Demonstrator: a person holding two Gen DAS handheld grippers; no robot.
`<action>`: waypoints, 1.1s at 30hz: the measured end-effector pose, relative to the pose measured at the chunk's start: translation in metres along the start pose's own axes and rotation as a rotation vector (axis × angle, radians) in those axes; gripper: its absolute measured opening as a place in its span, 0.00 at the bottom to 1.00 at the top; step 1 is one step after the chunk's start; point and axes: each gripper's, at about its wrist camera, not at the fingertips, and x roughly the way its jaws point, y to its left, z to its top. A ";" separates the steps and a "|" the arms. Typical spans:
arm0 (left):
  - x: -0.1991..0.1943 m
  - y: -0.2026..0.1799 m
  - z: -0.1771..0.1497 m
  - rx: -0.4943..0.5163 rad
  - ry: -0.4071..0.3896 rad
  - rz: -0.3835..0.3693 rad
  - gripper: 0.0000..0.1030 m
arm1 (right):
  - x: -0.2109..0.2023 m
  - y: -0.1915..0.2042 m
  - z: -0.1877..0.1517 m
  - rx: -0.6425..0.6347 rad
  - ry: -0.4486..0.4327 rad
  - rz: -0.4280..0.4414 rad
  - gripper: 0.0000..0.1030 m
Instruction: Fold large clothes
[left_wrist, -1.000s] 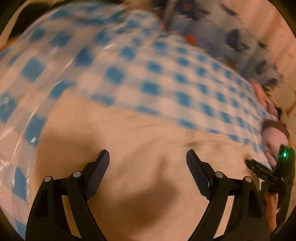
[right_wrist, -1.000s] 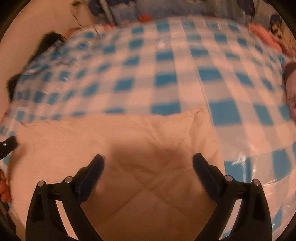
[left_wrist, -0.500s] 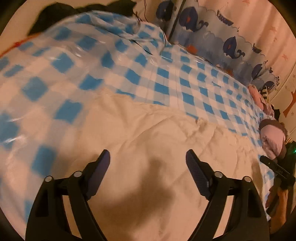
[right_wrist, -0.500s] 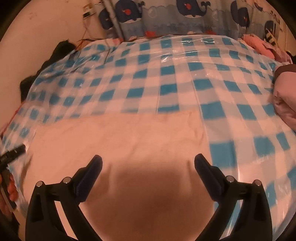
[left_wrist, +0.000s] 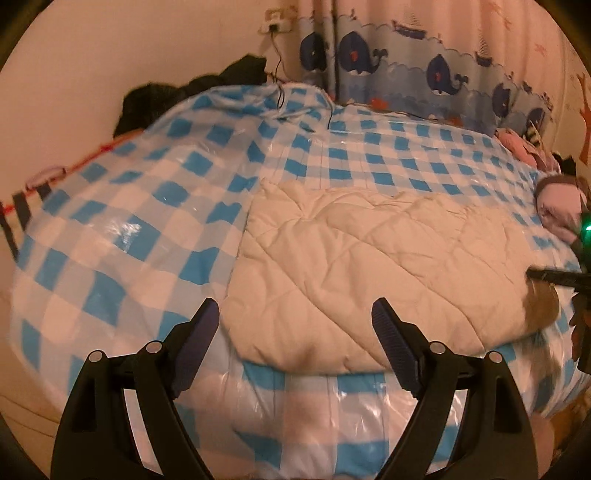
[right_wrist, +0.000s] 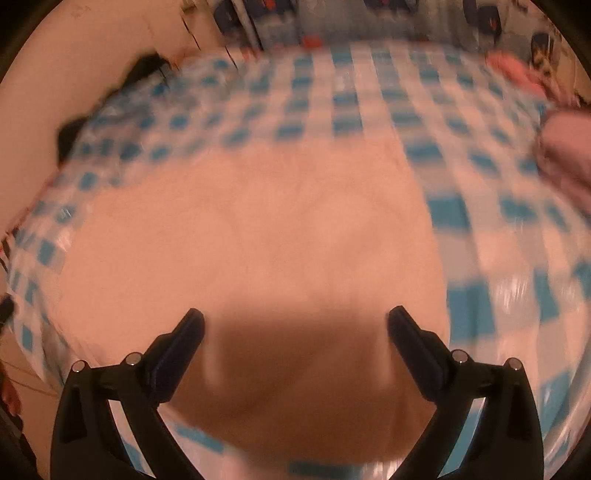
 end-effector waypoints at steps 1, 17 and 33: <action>-0.010 -0.003 -0.002 0.012 -0.009 0.002 0.79 | 0.001 -0.003 -0.007 0.013 0.003 0.008 0.93; -0.045 -0.004 -0.017 0.078 -0.070 0.077 0.80 | 0.050 0.138 0.088 -0.106 -0.116 0.032 0.93; -0.031 -0.002 -0.020 0.086 -0.070 0.061 0.80 | 0.055 0.126 0.059 -0.141 -0.044 0.084 0.94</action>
